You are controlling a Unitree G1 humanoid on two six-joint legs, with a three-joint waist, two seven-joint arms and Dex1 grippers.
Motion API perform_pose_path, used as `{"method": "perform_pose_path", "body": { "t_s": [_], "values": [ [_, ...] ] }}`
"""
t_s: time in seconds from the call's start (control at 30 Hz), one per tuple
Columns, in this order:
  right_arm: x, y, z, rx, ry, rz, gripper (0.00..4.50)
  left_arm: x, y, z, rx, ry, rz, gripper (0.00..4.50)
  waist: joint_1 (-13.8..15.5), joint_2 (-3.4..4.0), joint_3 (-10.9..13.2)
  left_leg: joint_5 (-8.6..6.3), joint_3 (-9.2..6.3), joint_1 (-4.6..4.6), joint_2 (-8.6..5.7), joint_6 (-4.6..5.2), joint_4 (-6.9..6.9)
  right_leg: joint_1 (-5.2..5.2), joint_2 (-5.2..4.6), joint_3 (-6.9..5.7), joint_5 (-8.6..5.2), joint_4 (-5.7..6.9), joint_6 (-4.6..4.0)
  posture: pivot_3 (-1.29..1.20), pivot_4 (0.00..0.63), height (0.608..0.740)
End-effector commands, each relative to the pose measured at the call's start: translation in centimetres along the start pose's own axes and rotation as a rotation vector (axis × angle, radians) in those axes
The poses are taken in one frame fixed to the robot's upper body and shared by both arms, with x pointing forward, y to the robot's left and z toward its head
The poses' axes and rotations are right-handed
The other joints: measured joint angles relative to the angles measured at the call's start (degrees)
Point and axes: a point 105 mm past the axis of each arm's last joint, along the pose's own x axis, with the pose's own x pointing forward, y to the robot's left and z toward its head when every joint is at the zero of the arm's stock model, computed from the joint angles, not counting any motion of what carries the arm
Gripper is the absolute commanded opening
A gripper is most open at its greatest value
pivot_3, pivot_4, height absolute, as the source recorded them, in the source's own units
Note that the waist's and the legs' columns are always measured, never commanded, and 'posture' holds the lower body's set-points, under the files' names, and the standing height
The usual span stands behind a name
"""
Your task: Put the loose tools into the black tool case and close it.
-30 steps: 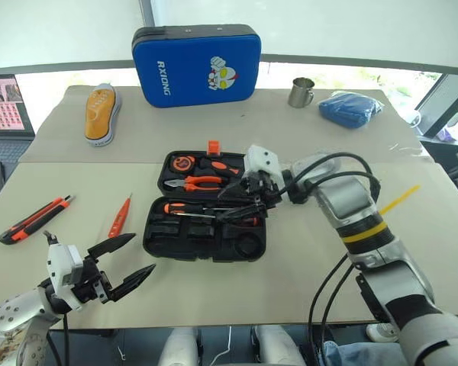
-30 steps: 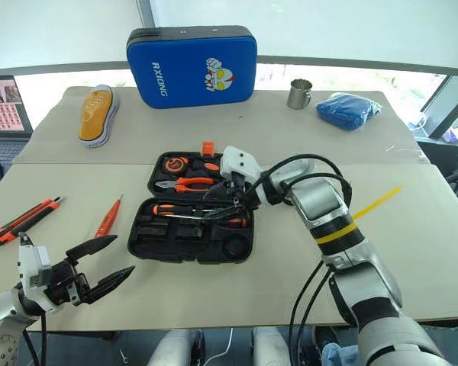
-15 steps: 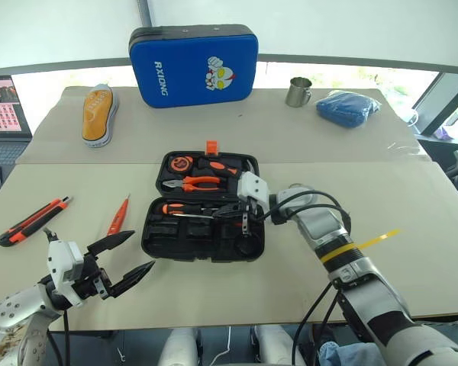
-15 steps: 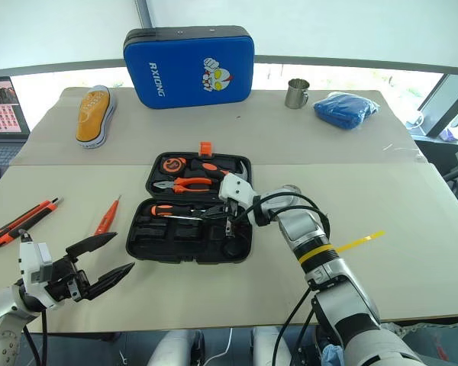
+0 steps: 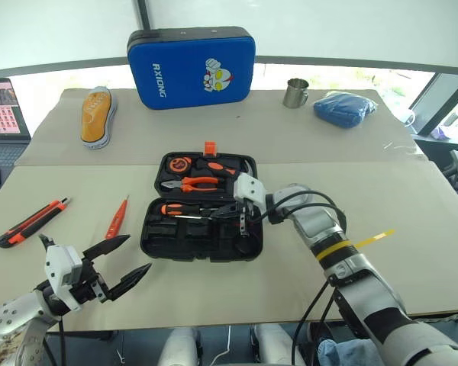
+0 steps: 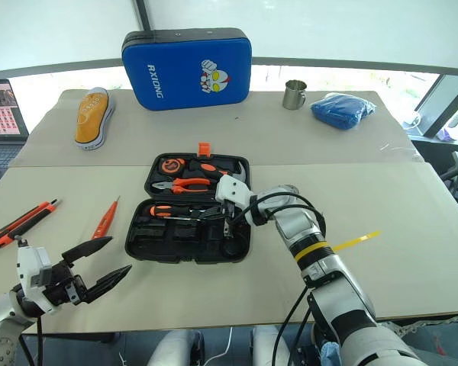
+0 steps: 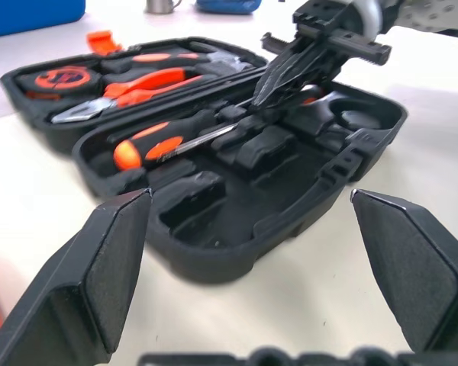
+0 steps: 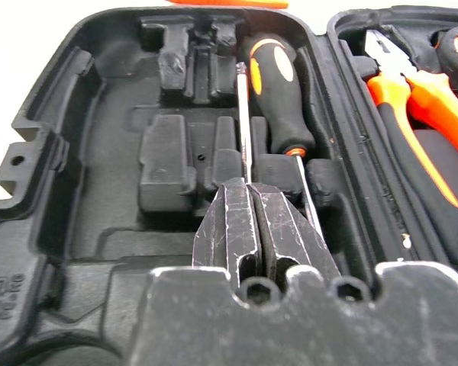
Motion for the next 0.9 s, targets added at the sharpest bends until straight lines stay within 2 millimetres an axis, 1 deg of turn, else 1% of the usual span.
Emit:
{"method": "perform_pose_path", "body": {
  "t_s": [0.03, 0.07, 0.13, 0.17, 0.2, 0.23, 0.27, 0.33, 0.37, 0.4, 0.43, 0.5, 0.57, 0.63, 0.7, 0.73, 0.83, 0.87, 0.9],
  "values": [
    [-3.4, 0.1, 4.8, -0.058, -0.220, -0.010, 0.63, -2.4, 1.6, 0.6, 0.033, -0.027, 0.166, 4.50, 0.0, 0.01, 0.0, 0.00, -0.01, -0.04, -0.01, 0.00, 0.00, -0.03, -0.02, 0.00, 0.00, -0.01, 0.00, 0.00, 0.150, 0.740],
    [-4.1, 0.4, 5.0, -0.060, -0.229, -0.005, 0.82, -3.0, 2.0, 0.5, 0.030, -0.027, 0.208, 4.50, 0.1, 0.01, 0.0, 0.00, -0.02, -0.05, -0.01, 0.00, 0.00, -0.02, -0.04, 0.00, 0.01, -0.02, 0.01, 0.00, 0.150, 0.740],
    [-5.5, 0.8, 5.0, -0.077, -0.229, -0.040, 1.52, -4.4, 2.9, 0.5, 0.035, -0.031, 0.310, 4.50, 0.3, -0.01, 0.0, -0.01, -0.04, -0.04, -0.02, -0.01, 0.01, 0.03, -0.09, -0.02, 0.02, -0.07, 0.04, 0.00, 0.150, 0.740],
    [-6.8, 1.0, 4.8, -0.079, -0.230, -0.079, 1.94, -5.8, 3.6, 0.4, 0.044, -0.028, 0.394, 4.50, 0.3, -0.04, 0.0, -0.01, -0.05, -0.03, -0.03, -0.01, 0.00, 0.05, -0.09, -0.04, 0.02, -0.10, 0.04, 0.00, 0.150, 0.740],
    [-8.2, 1.3, 4.5, -0.078, -0.223, -0.122, 2.17, -7.4, 4.1, 0.2, 0.041, -0.015, 0.479, 4.50, 0.4, -0.05, 0.0, -0.02, -0.05, -0.02, -0.03, -0.02, 0.00, 0.07, -0.09, -0.04, 0.02, -0.11, 0.04, 0.00, 0.150, 0.740],
    [-9.7, 1.7, 3.9, -0.079, -0.215, -0.162, 2.60, -9.2, 4.5, -0.2, 0.039, 0.012, 0.566, 4.50, 0.5, -0.08, 0.0, -0.02, -0.06, -0.03, -0.03, -0.02, 0.00, 0.07, -0.09, -0.05, 0.02, -0.12, 0.04, 0.00, 0.150, 0.740],
    [-10.9, 2.2, 3.5, -0.079, -0.223, -0.184, 2.87, -10.8, 4.7, -0.7, 0.022, 0.038, 0.642, 4.50, 0.5, -0.10, 0.0, -0.03, -0.06, -0.04, -0.03, -0.02, 0.00, 0.07, -0.09, -0.06, 0.02, -0.13, 0.04, 0.00, 0.150, 0.740],
    [-12.6, 3.5, 3.4, -0.082, -0.321, -0.183, 3.62, -13.2, 5.2, -2.1, -0.016, 0.124, 0.768, 4.50, 0.5, -0.12, 0.0, -0.06, -0.03, -0.04, -0.04, -0.05, 0.00, 0.08, -0.09, -0.04, 0.01, -0.19, 0.05, 0.00, 0.150, 0.740],
    [-13.2, 3.9, 3.3, -0.084, -0.359, -0.199, 3.86, -14.0, 5.3, -2.7, -0.034, 0.164, 0.810, 4.50, 0.4, -0.13, 0.0, -0.06, -0.01, -0.04, -0.05, -0.05, 0.00, 0.08, -0.08, -0.03, 0.01, -0.20, 0.06, 0.00, 0.150, 0.740],
    [-13.6, 4.0, 3.0, -0.084, -0.368, -0.235, 4.30, -14.5, 5.4, -3.1, -0.051, 0.189, 0.832, 4.50, 0.2, -0.13, 0.0, -0.06, 0.02, 0.01, -0.05, -0.05, 0.01, 0.11, -0.04, 0.00, 0.00, -0.19, 0.06, 0.00, 0.150, 0.740],
    [-13.8, 4.0, 2.2, -0.082, -0.346, -0.272, 4.47, -14.7, 5.3, -3.3, -0.069, 0.198, 0.835, 4.50, 0.2, -0.12, 0.0, -0.06, 0.07, 0.08, -0.07, -0.05, 0.00, 0.15, 0.02, 0.02, 0.00, -0.18, 0.06, 0.00, 0.150, 0.740],
    [-14.0, 5.1, 1.3, -0.066, -0.344, -0.256, 4.47, -14.0, 5.3, -2.9, -0.134, 0.170, 0.801, 4.50, 0.1, -0.18, 0.0, -0.05, 0.20, 0.22, -0.05, -0.06, 0.03, 0.29, 0.12, 0.02, -0.01, -0.14, 0.04, 0.00, 0.150, 0.740],
    [-14.2, 5.5, 1.0, -0.051, -0.378, -0.275, 4.47, -13.1, 5.9, -3.1, -0.242, 0.226, 0.814, 4.50, 0.3, -0.32, 0.0, -0.04, 0.31, 0.25, -0.02, -0.08, 0.05, 0.33, 0.16, 0.00, -0.02, -0.12, 0.02, 0.00, 0.150, 0.740],
    [-14.5, 5.7, 0.2, -0.086, -0.344, -0.289, 4.47, -11.3, 6.4, -1.9, -0.267, 0.201, 0.781, 4.50, 0.5, -0.36, 0.0, -0.04, 0.27, 0.28, 0.04, -0.08, 0.07, 0.40, 0.15, -0.03, -0.02, -0.10, 0.02, 0.00, 0.150, 0.740],
    [-14.6, 5.7, -0.1, -0.085, -0.337, -0.307, 4.47, -9.5, 6.5, -0.9, -0.291, 0.195, 0.726, 4.50, 0.8, -0.35, 0.0, -0.03, 0.24, 0.32, 0.03, -0.08, 0.09, 0.45, 0.10, -0.02, -0.01, -0.10, 0.03, 0.00, 0.150, 0.740],
    [-14.6, 5.7, 0.1, -0.086, -0.345, -0.311, 4.47, -8.4, 6.6, -0.4, -0.304, 0.194, 0.696, 4.50, 0.8, -0.36, 0.0, -0.03, 0.24, 0.34, 0.03, -0.09, 0.09, 0.48, 0.09, -0.02, -0.01, -0.10, 0.03, 0.00, 0.150, 0.740],
    [-13.7, 5.9, 1.5, -0.113, -0.393, -0.279, 4.47, -3.5, 7.3, 0.5, -0.363, 0.234, 0.583, 4.50, 1.2, -0.27, 0.1, -0.04, 0.19, 0.59, 0.00, -0.09, 0.04, 0.69, 0.09, -0.01, -0.01, -0.11, 0.03, 0.00, 0.150, 0.740],
    [-13.5, 5.9, 1.8, -0.118, -0.402, -0.268, 4.47, -2.4, 7.6, 0.6, -0.386, 0.250, 0.570, 4.50, 1.4, -0.23, 0.1, -0.04, 0.20, 0.68, -0.01, -0.09, 0.01, 0.77, 0.11, 0.00, -0.01, -0.10, 0.03, 0.00, 0.150, 0.740],
    [-13.3, 5.9, 2.0, -0.121, -0.410, -0.261, 4.47, -1.7, 7.9, 0.5, -0.392, 0.270, 0.585, 4.50, 1.5, -0.21, 0.1, -0.04, 0.19, 0.77, -0.04, -0.09, 0.00, 0.85, 0.13, -0.01, -0.01, -0.10, 0.03, 0.00, 0.150, 0.740]
  ]
}}
